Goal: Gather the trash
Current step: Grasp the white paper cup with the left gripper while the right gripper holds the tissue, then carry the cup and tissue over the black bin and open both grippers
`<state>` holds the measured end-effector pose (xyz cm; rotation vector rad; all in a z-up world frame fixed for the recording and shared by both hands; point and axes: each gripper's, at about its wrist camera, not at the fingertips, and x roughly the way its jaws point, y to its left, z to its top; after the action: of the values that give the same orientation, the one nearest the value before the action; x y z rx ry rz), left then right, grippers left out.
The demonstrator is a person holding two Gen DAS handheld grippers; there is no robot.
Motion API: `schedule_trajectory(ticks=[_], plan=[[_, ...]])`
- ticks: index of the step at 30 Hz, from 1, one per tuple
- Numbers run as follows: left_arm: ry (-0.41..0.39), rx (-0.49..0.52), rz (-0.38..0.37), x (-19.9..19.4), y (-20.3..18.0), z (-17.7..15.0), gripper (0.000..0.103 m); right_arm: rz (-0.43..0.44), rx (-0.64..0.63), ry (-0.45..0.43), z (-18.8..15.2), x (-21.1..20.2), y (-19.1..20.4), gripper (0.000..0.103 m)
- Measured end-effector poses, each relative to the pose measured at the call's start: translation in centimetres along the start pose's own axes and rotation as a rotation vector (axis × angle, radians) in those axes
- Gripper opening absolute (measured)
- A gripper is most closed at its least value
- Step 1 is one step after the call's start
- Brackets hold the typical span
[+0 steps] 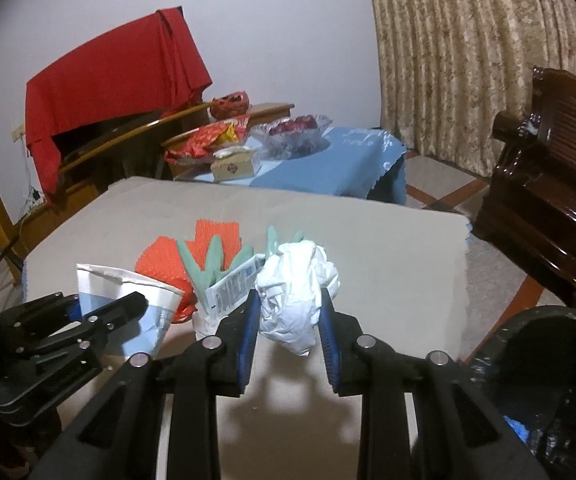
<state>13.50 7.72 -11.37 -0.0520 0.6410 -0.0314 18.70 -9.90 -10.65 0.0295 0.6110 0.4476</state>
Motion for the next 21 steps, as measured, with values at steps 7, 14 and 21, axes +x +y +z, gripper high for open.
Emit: schedule_trajectory(ticks=[7,14,21], plan=[[-0.025,0.018,-0.058,-1.2,-3.2,1.2,0.021,-0.043,0.02,-0.039,0.2,-3.9,-1.4,0.029],[-0.05,0.048,-0.133,-2.1,-7.5,2.1,0.021,-0.109,0.056,-0.076,-0.3,-8.0,-3.8,0.029],[-0.065,0.089,-0.225,-2.7,-11.9,2.6,0.021,-0.211,0.104,-0.104,-1.4,-12.2,-7.3,0.029]])
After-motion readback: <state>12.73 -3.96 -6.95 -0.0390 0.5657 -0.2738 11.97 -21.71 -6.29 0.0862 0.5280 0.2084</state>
